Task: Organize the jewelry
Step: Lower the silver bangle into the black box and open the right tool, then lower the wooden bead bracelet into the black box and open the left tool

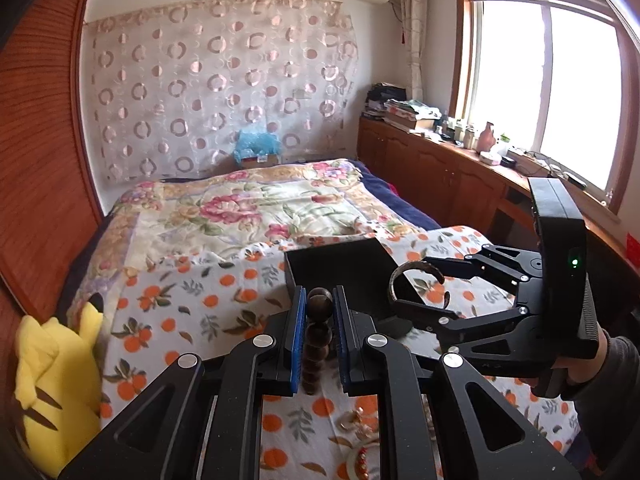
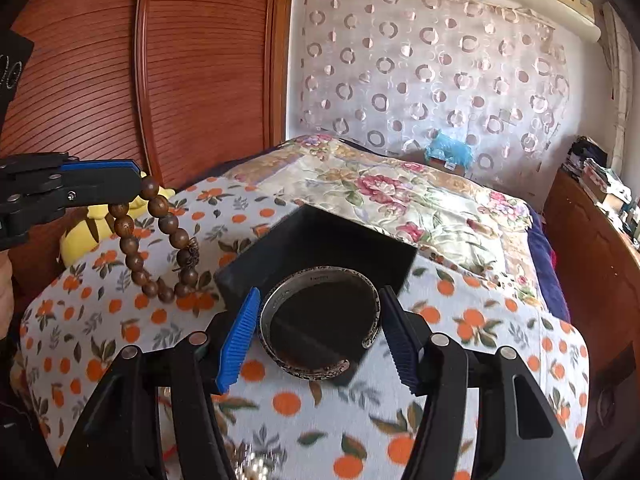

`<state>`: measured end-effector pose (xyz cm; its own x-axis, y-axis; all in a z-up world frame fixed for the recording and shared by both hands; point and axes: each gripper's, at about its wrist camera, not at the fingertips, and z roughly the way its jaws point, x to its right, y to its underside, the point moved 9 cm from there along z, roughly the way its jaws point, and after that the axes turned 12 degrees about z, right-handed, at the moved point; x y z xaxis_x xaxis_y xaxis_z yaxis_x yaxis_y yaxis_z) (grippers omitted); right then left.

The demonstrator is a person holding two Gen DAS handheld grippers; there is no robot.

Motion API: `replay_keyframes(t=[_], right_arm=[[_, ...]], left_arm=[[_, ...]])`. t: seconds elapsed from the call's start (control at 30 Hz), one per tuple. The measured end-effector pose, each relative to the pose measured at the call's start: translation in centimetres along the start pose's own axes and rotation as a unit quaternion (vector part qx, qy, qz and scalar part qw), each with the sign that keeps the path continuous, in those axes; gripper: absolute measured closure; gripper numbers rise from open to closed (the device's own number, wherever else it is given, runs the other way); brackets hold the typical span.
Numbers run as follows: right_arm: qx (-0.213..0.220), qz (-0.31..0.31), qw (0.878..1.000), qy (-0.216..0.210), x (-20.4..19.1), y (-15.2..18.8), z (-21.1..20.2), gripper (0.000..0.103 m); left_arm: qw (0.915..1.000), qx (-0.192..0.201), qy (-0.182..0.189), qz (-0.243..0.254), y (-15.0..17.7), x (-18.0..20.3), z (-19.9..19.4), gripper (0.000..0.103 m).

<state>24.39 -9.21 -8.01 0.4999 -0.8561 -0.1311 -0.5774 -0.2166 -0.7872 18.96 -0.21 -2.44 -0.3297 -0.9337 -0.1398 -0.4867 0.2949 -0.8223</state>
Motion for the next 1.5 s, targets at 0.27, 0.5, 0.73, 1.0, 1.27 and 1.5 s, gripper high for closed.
replay_keyframes(t=[0.27,0.5,0.73,1.0,1.27,1.5], right_arm=[[-0.021,-0.002,1.0,0.001,0.2,-0.5,3.0,0.04],[-0.02,0.014,1.0,-0.005,1.1,-0.2,3.0,0.039],[-0.005,0.037,0.999,0.007,3.7,1.1,0.6,0.039],[0.004,0.05,0.999,0.011,4.6,4.1,-2.1,0.039],[0.016,0.059,0.998,0.006,4.7,4.8,-3.7,0.039],[0.018,0.068,0.998,0.0,4.5,5.6,-4.7,0.039]], left_arm=[[0.9999,-0.002,-0.015,0.006,-1.7,-0.8,1.2,0.091],[0.9997,-0.011,-0.019,0.009,-2.4,-0.9,2.9,0.091],[0.9996,-0.018,-0.022,0.008,-2.9,-0.8,4.7,0.091],[0.9993,-0.021,-0.025,0.016,-4.0,-0.2,6.2,0.091],[0.9994,-0.009,-0.031,0.012,-5.6,-0.1,6.3,0.091],[0.999,-0.033,-0.029,0.011,-4.3,0.1,7.9,0.09]])
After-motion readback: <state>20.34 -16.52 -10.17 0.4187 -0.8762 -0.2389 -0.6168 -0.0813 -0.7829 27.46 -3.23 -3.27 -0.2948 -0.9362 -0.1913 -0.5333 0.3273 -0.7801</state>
